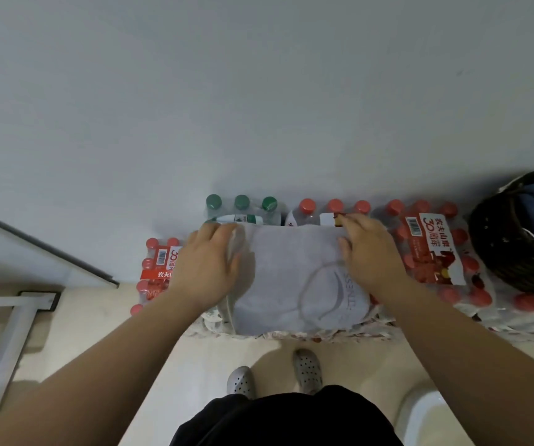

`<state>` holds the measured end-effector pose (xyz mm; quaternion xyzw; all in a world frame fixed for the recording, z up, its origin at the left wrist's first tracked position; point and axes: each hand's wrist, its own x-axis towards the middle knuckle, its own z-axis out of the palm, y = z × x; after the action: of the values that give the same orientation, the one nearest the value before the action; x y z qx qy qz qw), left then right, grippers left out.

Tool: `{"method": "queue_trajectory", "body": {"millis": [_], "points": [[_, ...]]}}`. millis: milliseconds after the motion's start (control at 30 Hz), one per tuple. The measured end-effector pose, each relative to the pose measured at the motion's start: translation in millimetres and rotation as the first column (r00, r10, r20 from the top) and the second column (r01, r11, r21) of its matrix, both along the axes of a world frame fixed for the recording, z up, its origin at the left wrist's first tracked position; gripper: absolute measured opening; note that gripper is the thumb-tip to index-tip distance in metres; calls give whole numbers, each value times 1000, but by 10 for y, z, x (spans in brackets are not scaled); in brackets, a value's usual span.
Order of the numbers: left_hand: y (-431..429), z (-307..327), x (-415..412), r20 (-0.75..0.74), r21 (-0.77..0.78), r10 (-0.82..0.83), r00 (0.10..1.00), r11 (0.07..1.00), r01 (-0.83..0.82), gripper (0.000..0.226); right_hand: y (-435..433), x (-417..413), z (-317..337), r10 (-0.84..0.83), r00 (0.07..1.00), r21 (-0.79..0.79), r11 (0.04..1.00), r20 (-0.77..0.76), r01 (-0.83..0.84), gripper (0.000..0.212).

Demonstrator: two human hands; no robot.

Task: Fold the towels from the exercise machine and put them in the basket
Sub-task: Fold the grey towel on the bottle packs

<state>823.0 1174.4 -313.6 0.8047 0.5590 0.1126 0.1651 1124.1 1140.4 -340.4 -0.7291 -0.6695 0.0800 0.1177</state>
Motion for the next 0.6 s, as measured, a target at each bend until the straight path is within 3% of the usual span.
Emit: {"method": "queue_trajectory", "body": {"millis": [67,167,300,433,600], "points": [[220,-19,49,-76,-68,20,997,997,-25,47,131,27,-11,34,998,-111,993,48,-28,41],[423,-77,94,-216,-180,-15,976,983,-24,40,241,33,15,30,998,-141,990,57,-22,33],[524,-73,117,-233,-151,-40,972,989,5,24,307,20,50,62,995,-151,987,75,-50,19],[546,-20,62,-148,-170,-67,987,985,41,14,256,38,79,88,996,-113,990,7,-86,13],[497,186,-174,57,-238,-32,998,970,45,21,-23,65,380,60,964,-86,993,-259,-85,12]]}}
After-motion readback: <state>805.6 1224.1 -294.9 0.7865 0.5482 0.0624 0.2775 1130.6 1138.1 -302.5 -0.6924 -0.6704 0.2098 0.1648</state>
